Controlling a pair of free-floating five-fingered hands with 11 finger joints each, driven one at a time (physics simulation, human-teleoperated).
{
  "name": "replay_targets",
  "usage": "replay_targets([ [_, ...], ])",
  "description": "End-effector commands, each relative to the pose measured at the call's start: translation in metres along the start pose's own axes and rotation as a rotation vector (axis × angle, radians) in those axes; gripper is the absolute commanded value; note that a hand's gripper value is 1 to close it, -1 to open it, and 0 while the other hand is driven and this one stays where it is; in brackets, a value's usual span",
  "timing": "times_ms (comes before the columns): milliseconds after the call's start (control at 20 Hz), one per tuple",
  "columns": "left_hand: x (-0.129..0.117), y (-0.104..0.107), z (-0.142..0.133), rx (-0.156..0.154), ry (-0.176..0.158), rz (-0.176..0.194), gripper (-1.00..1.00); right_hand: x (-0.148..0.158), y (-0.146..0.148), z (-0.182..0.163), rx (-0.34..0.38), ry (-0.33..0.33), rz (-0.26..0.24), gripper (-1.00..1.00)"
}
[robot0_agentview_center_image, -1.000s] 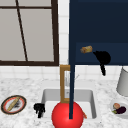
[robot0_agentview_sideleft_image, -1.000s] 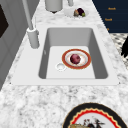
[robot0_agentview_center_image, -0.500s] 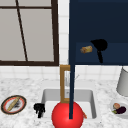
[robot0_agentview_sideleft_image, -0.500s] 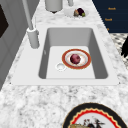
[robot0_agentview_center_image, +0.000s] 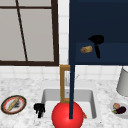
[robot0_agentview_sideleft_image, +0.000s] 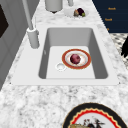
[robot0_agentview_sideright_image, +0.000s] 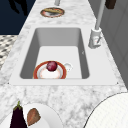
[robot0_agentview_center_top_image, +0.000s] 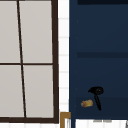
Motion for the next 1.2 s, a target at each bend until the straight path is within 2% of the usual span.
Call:
replay_targets([
  [0, 0.0, 0.0, 0.0, 0.0, 0.0, 0.0, 0.0, 0.005, -0.01, -0.02, 0.092, -0.004, -0.011, -1.0],
  [500, 0.0, 0.0, 0.0, 0.0, 0.0, 0.0, 0.0, 0.021, -0.023, -0.06, 0.308, -0.018, -0.002, -1.0],
  [750, 0.0, 0.0, 0.0, 0.0, 0.0, 0.0, 0.0, 0.019, -0.021, -0.076, 0.418, -0.029, 0.039, -1.0],
  [1150, 0.0, 0.0, 0.0, 0.0, 0.0, 0.0, 0.0, 0.024, -0.014, -0.11, 0.559, -0.006, 0.02, -1.0],
])
